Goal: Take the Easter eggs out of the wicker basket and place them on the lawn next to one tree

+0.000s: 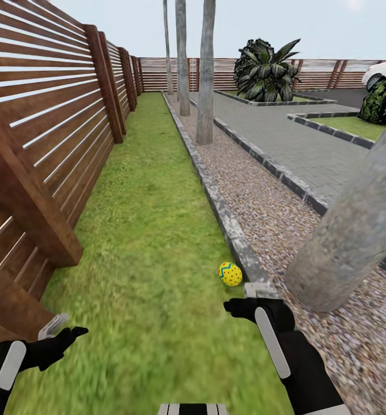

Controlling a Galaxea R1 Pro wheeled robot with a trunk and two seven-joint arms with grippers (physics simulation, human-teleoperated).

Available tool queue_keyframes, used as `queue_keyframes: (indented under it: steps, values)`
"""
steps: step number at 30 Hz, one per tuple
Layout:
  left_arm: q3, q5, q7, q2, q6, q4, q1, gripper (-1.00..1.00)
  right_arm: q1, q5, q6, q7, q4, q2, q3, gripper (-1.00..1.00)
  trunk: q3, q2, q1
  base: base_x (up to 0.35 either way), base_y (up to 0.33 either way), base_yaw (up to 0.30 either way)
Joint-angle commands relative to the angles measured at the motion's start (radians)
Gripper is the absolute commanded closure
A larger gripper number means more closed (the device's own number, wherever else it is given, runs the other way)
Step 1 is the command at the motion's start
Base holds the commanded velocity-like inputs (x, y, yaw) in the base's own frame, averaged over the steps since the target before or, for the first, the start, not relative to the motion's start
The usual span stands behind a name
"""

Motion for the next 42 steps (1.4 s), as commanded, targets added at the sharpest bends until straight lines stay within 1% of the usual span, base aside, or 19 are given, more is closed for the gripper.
queue_keyframes:
  steps: [1, 23, 30, 32, 36, 38, 42]
  values:
    - [0.002, -0.009, -0.008, -0.001, 0.005, 0.0, -0.001, -1.0, -0.001, -0.01, 0.003, -0.01, -0.001, 0.001, 0.001, -1.0, 0.003, 0.0, -0.001, 0.0, 0.0, 0.0]
    - [-0.003, -0.011, -0.007, -0.003, 0.006, -0.026, -0.001, -1.0, -0.001, -0.01, 0.004, -0.01, -0.001, 0.006, 0.001, -1.0, 0.088, 0.005, -0.01, 0.0, 0.0, 0.0]
    - [-0.003, -0.011, -0.007, -0.003, 0.007, -0.027, -0.001, -1.0, -0.001, -0.011, 0.006, -0.009, -0.001, 0.007, -0.003, -1.0, 0.11, 0.054, -0.037, 0.0, 0.0, 0.0]
    - [-0.003, -0.011, -0.008, -0.003, 0.007, -0.026, -0.001, -1.0, -0.001, -0.01, 0.006, -0.01, -0.001, 0.007, -0.015, -1.0, 0.116, 0.068, -0.045, 0.0, 0.0, 0.0]
    - [-0.004, -0.011, -0.008, -0.003, 0.008, -0.026, -0.001, -1.0, -0.001, -0.01, 0.007, -0.01, 0.0, 0.007, -0.056, -1.0, 0.128, 0.096, -0.06, 0.0, 0.0, 0.0]
    - [-0.004, -0.011, -0.008, -0.003, 0.008, -0.026, -0.001, -1.0, -0.001, -0.01, 0.008, -0.01, 0.0, 0.007, -0.064, -1.0, 0.132, 0.11, -0.068, 0.0, 0.0, 0.0]
    - [-0.004, -0.011, -0.008, -0.003, 0.008, -0.026, -0.001, -1.0, -0.001, -0.01, 0.008, -0.01, 0.001, 0.007, -0.069, -1.0, 0.139, 0.138, -0.083, 0.0, 0.0, 0.0]
